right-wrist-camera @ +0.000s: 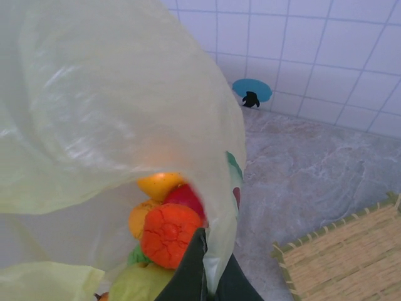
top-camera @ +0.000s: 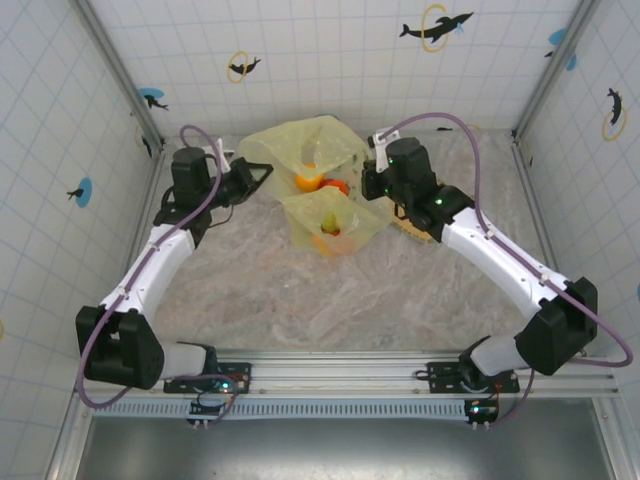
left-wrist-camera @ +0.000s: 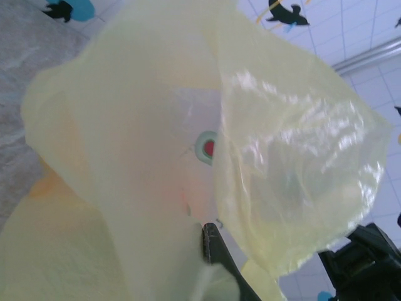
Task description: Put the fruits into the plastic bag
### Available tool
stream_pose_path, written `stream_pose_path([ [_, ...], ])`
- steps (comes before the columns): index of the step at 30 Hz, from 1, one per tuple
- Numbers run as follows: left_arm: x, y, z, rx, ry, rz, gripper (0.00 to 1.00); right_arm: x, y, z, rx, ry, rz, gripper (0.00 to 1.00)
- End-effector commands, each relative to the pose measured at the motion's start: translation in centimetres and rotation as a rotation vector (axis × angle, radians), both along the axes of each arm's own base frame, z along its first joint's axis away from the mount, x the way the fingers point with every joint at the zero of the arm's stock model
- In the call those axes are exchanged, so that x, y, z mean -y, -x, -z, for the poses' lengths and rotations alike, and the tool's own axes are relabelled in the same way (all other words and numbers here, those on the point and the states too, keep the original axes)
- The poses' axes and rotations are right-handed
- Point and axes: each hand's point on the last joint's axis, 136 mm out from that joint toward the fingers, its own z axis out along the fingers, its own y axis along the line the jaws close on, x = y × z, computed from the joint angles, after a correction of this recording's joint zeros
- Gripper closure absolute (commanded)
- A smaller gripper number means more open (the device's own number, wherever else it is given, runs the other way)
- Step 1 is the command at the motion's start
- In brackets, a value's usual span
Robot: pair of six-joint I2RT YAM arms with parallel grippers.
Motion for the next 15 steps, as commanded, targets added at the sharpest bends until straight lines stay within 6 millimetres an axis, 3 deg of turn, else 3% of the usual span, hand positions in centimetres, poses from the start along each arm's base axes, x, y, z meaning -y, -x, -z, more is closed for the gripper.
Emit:
stream_pose_path([
  [1,1.0,-0.5,2.8,-0.046,-0.010,-0.006,1.00,-1.4,-0.7,0.5,-0.018,-0.017,-0.023,1.00],
  [7,-1.0,-2.5,9.2,-0.130,-0.149,-0.122,1.00,-3.4,-1.9,4.2,-0.093,-0.027,-0.054,1.00],
  [10,-1.1,-3.2,10.1,-0.138,-0.158,-0.139,1.00,-3.3,-3.1,6.0,-0.125,0.006,-0.037,1.00],
  [15,-1.6,-3.7,9.2,-0.120,-0.127,-0.153,1.00,-1.0,-5.0,7.7,-0.149,0.071,0.033,1.00],
])
